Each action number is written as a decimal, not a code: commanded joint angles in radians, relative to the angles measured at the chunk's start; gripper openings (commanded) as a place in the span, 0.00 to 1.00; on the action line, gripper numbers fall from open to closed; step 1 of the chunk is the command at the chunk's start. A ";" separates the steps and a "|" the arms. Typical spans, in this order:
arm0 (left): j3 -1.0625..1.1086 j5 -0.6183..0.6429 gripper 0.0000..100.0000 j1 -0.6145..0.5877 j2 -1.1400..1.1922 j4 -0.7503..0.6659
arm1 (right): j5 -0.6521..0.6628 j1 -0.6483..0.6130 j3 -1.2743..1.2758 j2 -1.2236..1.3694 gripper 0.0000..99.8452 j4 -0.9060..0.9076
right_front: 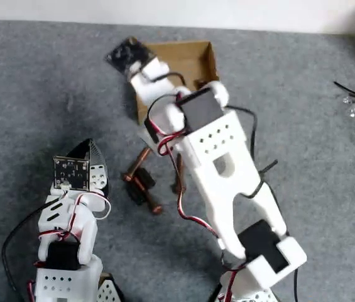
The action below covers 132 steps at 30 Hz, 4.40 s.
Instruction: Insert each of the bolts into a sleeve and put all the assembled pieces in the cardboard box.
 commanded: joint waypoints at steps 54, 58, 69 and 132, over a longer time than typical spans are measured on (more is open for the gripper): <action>0.021 -0.003 0.01 0.010 -0.012 -0.018 | -0.043 0.012 -0.407 0.892 0.10 -0.211; 0.021 -0.003 0.01 0.010 -0.012 -0.018 | -0.087 0.010 -0.406 0.892 0.01 -0.213; 0.021 -0.003 0.01 0.007 -0.013 -0.018 | -0.086 -0.001 -0.487 0.832 0.01 -0.157; 0.021 -0.002 0.01 -0.016 -0.005 -0.029 | -0.034 0.084 0.921 -1.214 0.00 -0.236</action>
